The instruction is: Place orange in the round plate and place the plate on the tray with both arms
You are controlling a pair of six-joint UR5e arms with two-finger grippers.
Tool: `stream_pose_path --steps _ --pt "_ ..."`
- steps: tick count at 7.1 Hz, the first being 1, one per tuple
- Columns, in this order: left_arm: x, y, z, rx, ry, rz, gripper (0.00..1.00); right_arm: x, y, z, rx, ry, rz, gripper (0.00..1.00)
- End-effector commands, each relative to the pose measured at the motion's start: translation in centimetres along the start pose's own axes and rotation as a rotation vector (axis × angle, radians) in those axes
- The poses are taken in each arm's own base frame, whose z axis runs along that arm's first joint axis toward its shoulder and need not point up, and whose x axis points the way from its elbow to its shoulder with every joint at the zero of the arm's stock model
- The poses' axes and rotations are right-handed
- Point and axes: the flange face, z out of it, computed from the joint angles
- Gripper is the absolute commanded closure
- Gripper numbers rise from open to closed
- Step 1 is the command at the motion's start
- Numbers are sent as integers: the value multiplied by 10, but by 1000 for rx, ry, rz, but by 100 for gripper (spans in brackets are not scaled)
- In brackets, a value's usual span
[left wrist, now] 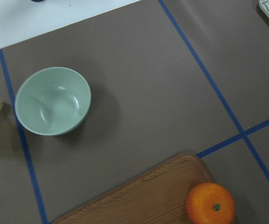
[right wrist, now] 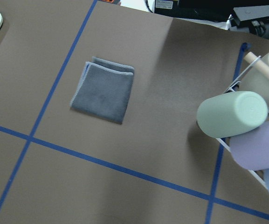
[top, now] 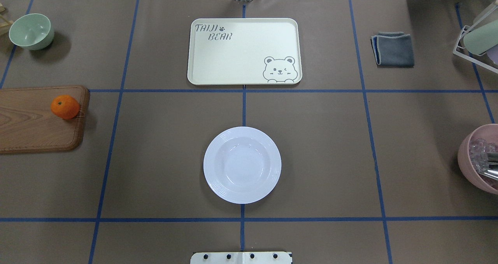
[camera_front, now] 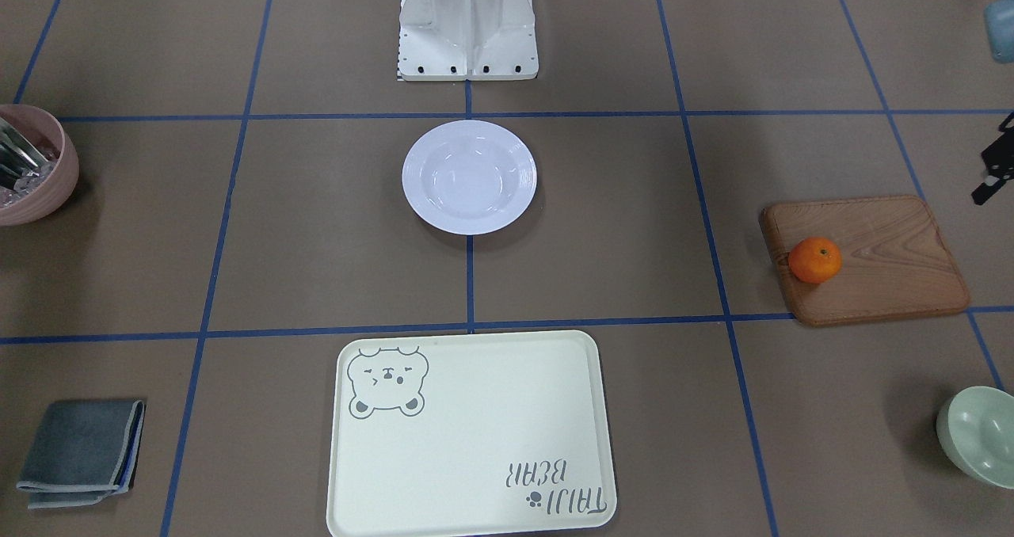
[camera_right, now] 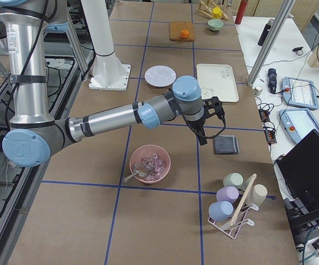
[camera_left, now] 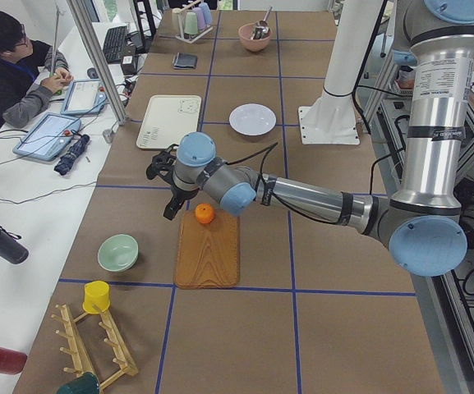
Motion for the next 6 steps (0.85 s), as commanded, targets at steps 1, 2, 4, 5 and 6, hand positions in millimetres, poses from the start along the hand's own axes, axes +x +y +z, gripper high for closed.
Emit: stream_pose_path --steps 1,2,4,5,6 --pt "46 8 57 -14 -31 -132 1 -76 5 22 14 -42 194 0" --pt "70 15 88 -13 -78 -167 1 -101 12 45 34 -42 299 0" --pt "81 33 129 -27 -85 -160 1 -153 29 99 59 28 369 0" --pt "78 41 148 -13 -92 -136 1 -158 32 104 52 28 360 0" --pt "80 39 160 -15 -90 -128 1 -159 33 106 49 29 358 0"
